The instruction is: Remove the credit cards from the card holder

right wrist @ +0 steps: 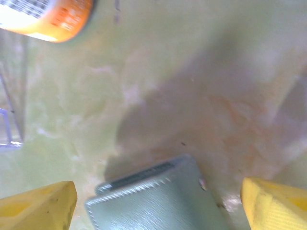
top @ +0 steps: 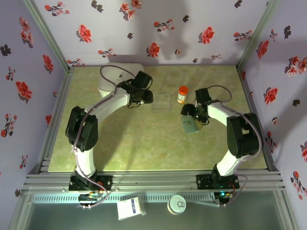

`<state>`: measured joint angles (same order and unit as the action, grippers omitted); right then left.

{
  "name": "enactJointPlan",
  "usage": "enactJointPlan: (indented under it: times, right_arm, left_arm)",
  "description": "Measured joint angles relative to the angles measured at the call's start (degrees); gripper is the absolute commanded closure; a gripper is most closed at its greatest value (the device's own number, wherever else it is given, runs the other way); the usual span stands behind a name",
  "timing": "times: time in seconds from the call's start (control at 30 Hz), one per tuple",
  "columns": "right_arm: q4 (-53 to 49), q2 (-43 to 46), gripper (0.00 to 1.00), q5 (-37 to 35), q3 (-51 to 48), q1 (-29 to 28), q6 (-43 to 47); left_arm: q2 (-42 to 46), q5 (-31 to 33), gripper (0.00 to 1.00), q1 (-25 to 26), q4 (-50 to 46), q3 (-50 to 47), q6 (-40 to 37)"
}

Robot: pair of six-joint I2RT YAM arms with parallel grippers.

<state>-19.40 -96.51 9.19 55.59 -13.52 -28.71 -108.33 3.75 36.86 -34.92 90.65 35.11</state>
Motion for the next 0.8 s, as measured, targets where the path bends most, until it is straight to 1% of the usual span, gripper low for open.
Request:
enactJointPlan:
  times: [0.13, 0.3, 0.4, 0.8]
  right_arm:
    - [0.4, -1.9, 0.15, 1.4, 1.4, -1.5, 0.2]
    - [0.3, -3.0, 0.16, 1.8, 2.3, -3.9, 0.2]
    - [0.1, -3.0, 0.16, 1.8, 2.4, -5.6, 0.2]
    - [-3.1, -3.4, 0.16, 2.7, 2.9, -13.7, 0.2]
  left_arm:
    - [1.1, -0.9, 0.6, -0.8, 0.3, -0.9, 0.0]
    - [2.4, -1.1, 0.58, -1.4, 0.9, -0.9, -0.2]
    - [3.2, -1.5, 0.57, -1.6, 1.3, -1.6, -0.3]
    - [3.8, -3.0, 0.55, -2.4, 1.7, -3.6, -0.4]
